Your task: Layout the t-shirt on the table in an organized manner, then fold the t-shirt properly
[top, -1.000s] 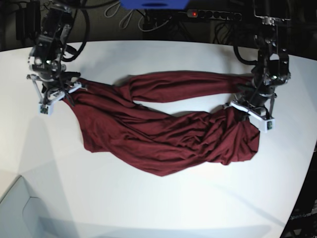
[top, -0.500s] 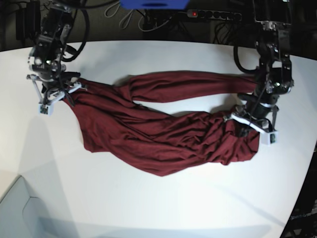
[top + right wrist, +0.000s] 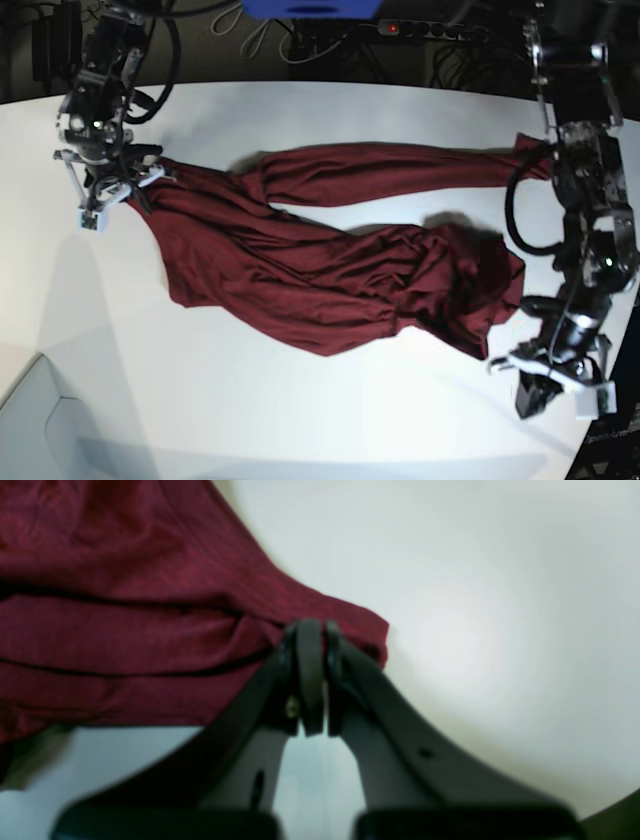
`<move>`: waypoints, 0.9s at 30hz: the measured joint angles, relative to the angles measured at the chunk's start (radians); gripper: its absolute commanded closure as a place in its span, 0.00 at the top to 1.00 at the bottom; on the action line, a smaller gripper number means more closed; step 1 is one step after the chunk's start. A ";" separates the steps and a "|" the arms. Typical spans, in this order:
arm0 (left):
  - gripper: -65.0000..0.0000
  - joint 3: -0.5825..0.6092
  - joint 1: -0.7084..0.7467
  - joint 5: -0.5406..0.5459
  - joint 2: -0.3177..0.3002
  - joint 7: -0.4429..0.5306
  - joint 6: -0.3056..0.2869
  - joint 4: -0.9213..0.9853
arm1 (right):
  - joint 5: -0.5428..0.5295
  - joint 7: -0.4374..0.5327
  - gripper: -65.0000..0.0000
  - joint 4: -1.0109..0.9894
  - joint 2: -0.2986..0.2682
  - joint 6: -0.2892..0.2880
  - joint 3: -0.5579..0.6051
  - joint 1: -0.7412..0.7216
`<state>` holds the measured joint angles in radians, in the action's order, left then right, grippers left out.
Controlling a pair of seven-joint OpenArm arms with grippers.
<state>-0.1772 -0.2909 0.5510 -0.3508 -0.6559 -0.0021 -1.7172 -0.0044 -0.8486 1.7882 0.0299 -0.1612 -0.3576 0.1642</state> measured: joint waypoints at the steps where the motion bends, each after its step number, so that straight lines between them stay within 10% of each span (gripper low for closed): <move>1: 0.00 0.000 -0.030 -0.004 -0.002 -0.001 0.000 0.025 | 0.000 0.000 0.01 0.000 0.000 0.000 -0.003 0.001; 15: 0.04 0.002 -0.185 0.009 0.005 0.001 0.004 0.373 | 0.000 -0.001 0.01 0.001 0.001 0.000 -0.001 0.006; 27: 0.72 0.003 0.115 -0.002 0.005 0.001 0.006 0.377 | 0.000 -0.001 0.01 0.000 0.003 0.000 0.001 0.000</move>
<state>-0.1738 -0.1757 0.5495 -0.3462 -0.6548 0.0036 -1.3407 -0.0044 -0.8494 1.7885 0.0334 -0.1612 -0.3569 0.1642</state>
